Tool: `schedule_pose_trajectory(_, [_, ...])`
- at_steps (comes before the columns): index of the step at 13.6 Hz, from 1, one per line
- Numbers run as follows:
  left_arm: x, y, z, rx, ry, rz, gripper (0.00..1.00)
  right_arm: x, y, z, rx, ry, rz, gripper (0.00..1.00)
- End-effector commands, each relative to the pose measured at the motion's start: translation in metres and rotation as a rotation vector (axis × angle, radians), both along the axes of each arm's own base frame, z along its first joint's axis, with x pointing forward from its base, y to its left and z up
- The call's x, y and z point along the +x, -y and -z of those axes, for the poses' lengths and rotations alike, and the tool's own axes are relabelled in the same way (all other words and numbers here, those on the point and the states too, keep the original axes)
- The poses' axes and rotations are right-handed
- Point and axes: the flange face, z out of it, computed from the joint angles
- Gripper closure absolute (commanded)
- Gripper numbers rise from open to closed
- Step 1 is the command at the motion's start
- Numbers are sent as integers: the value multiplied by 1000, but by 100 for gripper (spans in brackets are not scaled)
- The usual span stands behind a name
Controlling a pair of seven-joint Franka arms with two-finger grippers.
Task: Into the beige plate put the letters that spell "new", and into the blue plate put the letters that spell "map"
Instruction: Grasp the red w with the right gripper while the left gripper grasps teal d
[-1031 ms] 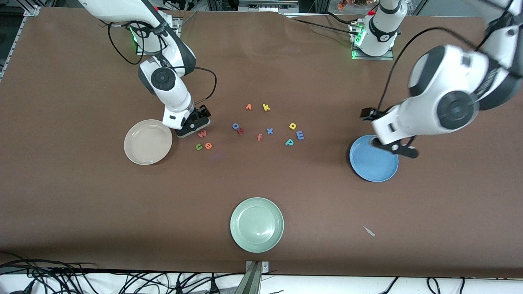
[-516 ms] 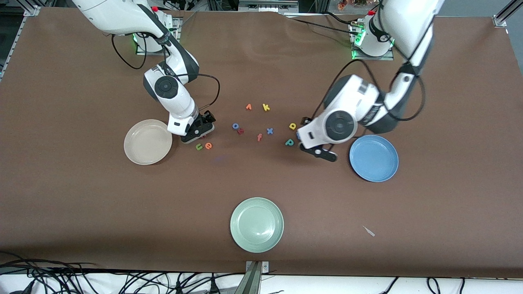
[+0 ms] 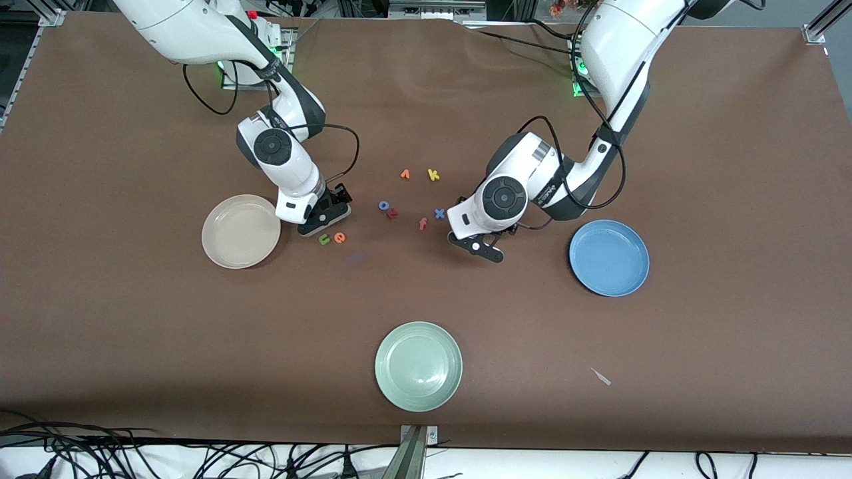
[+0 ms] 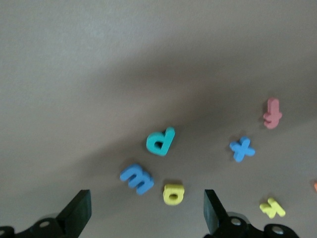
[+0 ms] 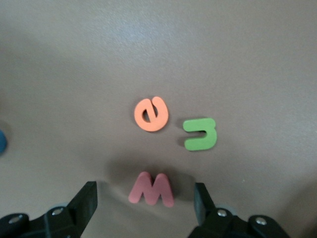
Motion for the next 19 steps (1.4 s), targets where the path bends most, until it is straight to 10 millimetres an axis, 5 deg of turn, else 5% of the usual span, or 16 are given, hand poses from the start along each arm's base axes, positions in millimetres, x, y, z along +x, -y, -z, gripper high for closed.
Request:
schedule_pose_trajectory(1, [-14, 9, 14, -7, 62, 29, 0, 0, 1, 9, -5, -1, -3, 22])
schedule_pose_trajectory(12, [-28, 29, 60, 21, 178, 125, 1, 1, 1, 5, -9, 2, -9, 61])
schedule_pose_trajectory(13, [-28, 25, 61, 24, 176, 127, 8, 1, 1, 4, -12, 0, -9, 64])
schedule_pose_trajectory(15, [-30, 26, 63, 22, 177, 135, 59, 4, 3, -2, -32, -8, -10, 65])
schedule_pose_trajectory(19, [-28, 19, 61, 35, 165, 132, 96, 33, 10, -50, -146, -48, -10, 65])
